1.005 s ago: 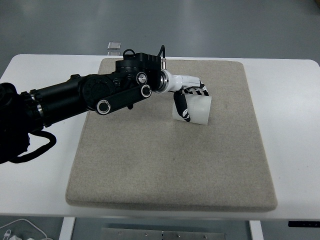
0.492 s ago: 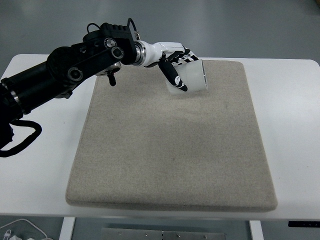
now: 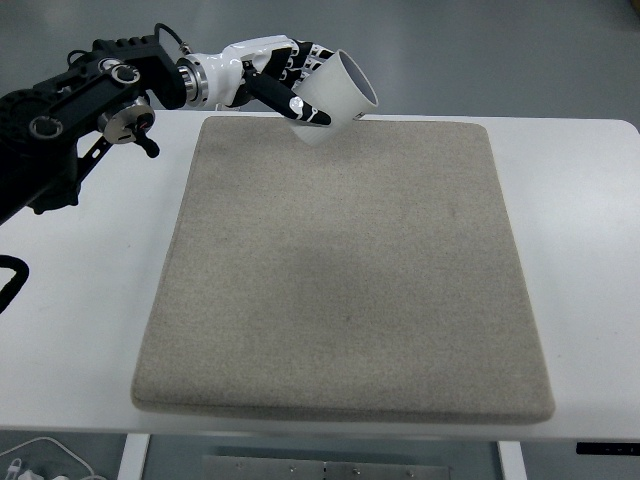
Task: Flip white cup upright
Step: 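Lift the white cup with the left hand and rotate it upward, then lower the cup onto the mat with the left hand, opening upward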
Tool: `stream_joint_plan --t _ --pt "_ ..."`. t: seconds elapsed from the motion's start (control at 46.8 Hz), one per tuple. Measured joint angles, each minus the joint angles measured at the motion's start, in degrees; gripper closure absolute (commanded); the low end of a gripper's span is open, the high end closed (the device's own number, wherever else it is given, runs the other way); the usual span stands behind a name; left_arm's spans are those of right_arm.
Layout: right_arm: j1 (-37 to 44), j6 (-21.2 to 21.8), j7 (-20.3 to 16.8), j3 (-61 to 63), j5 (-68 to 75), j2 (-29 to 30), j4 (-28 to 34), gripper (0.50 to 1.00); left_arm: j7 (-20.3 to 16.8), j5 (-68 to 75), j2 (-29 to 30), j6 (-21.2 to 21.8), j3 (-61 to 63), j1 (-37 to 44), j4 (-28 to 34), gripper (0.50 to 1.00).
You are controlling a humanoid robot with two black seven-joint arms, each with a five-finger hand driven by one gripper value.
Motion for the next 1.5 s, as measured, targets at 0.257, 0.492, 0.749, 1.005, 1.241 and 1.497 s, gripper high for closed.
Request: stream_joint_plan --t 0.257,0.492,0.749,1.005,1.241,1.497 --pt "0.0 0.0 0.0 0.0 0.0 0.0 0.0 0.570 -7.9 -0.1 1.3 -2.9 -4.1 5.6 0.3 1.000" --pt "0.0 0.0 0.0 0.0 0.0 0.0 0.0 0.570 -15.0 -1.3 1.3 -3.0 -4.7 9.1 0.4 1.000" --pt "0.0 0.0 0.0 0.0 0.0 0.0 0.0 0.570 -23.3 -1.6 1.2 -3.0 -4.6 12.1 1.8 1.000" --pt "0.0 0.0 0.0 0.0 0.0 0.0 0.0 0.570 -33.1 -1.5 -0.1 -3.0 -3.9 14.5 5.6 1.000" --pt "0.0 0.2 0.0 0.0 0.1 0.0 0.0 0.570 -36.1 -1.4 -4.4 -3.0 -3.7 15.8 12.8 1.000" --pt "0.0 0.5 0.0 -0.1 -0.1 0.0 0.3 0.570 -36.1 -1.4 -7.6 -2.2 -3.7 18.0 15.6 1.000"
